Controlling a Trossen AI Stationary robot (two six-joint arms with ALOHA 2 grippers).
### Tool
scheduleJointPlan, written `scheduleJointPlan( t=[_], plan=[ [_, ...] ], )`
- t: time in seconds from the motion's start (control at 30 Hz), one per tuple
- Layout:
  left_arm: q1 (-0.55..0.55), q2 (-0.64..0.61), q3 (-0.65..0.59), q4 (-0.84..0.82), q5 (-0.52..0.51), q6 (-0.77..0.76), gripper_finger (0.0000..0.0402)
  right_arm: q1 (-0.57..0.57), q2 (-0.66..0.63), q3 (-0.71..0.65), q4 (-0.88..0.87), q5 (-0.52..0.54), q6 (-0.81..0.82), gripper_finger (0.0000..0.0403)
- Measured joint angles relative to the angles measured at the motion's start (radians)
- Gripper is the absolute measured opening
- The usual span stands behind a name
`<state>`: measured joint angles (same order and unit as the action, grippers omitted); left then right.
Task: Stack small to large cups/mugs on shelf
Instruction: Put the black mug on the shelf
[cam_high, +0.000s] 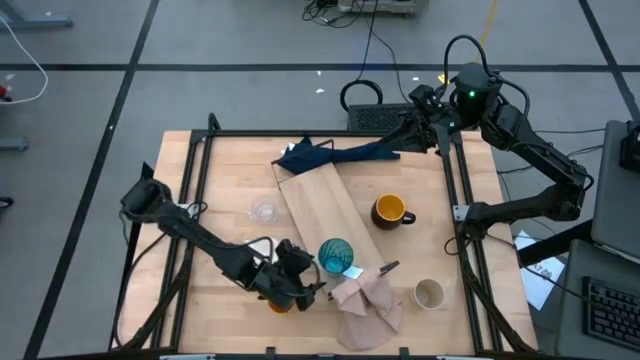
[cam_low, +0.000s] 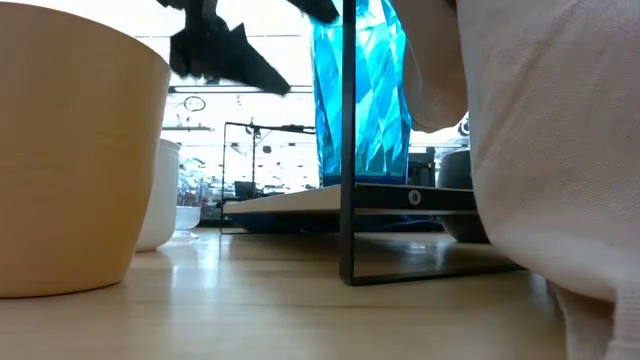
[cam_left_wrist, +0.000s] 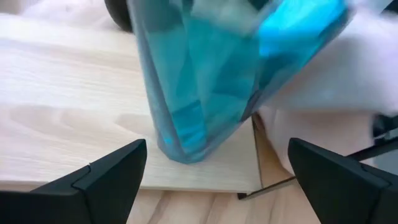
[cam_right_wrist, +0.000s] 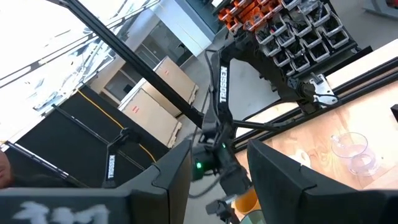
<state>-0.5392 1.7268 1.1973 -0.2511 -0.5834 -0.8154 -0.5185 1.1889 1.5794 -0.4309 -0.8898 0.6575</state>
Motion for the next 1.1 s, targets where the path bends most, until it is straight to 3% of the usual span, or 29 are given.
scheduleJointPlan(
  t=[0.17, 0.33, 0.73, 0.97, 1.1],
  plan=[
    [0.0, -0.089, -0.001, -0.075, 0.049, 0.002, 0.039, 0.0, 0.0, 0.0, -0.019, -0.001, -0.019, 0.0148],
    [0.005, -0.211, 0.0, -0.046, 0.06, 0.016, 0.039, 0.0, 0.003, -0.01, -0.128, -0.001, -0.118, 0.0148],
    [0.031, -0.501, 0.0, 0.049, 0.061, 0.027, 0.039, 0.012, 0.001, -0.27, -0.321, 0.058, -0.334, 0.0148],
    [0.054, -0.614, 0.0, 0.037, 0.033, 0.064, 0.0382, 0.012, 0.001, -0.405, -0.403, 0.247, -0.422, 0.0148],
    [0.077, -0.67, 0.0, 0.021, 0.026, 0.085, 0.0324, 0.012, 0.001, -0.466, -0.484, 0.322, -0.459, 0.0148]
  ],
)
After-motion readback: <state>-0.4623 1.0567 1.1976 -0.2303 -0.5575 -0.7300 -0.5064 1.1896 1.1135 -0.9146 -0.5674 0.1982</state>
